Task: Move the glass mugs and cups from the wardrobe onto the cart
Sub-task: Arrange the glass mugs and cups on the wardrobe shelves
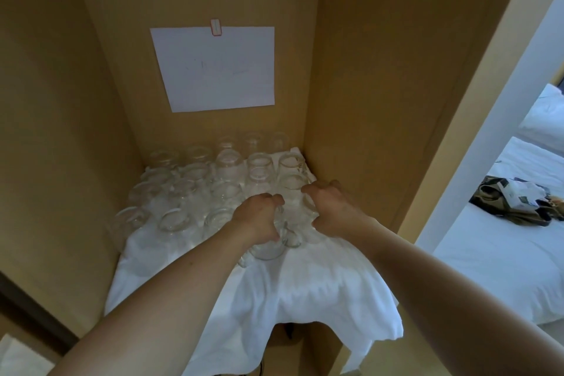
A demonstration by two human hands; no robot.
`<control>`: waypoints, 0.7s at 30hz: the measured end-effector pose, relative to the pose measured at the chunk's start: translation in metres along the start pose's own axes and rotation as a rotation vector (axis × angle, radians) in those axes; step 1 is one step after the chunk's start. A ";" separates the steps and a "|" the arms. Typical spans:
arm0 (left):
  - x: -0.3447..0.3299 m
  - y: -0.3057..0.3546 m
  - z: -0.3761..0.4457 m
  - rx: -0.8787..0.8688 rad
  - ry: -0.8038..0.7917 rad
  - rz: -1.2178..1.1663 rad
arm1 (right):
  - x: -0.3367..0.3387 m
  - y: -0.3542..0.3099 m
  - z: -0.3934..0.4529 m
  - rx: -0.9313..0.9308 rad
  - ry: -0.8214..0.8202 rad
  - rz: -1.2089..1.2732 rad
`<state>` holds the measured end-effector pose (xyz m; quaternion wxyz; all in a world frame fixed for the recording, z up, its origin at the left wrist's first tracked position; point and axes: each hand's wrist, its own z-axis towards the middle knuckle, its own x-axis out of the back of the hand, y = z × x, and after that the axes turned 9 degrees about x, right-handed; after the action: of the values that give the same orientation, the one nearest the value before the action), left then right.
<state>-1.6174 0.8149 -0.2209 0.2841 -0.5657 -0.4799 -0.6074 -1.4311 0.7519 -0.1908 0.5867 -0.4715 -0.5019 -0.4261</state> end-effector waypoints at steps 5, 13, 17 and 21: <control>0.000 0.000 -0.001 0.002 0.020 0.007 | -0.006 -0.006 0.014 0.028 -0.029 0.019; -0.004 0.001 0.000 0.021 0.054 0.023 | -0.010 0.007 0.029 0.000 -0.100 0.047; -0.006 0.002 0.000 0.027 0.063 0.006 | -0.009 0.018 0.026 -0.030 -0.095 0.086; -0.007 0.004 -0.001 0.034 0.068 0.021 | -0.015 0.019 0.021 -0.010 -0.088 0.094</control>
<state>-1.6129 0.8108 -0.2264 0.3161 -0.5448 -0.4743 -0.6150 -1.4189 0.7761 -0.2064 0.5809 -0.5158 -0.5024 -0.3796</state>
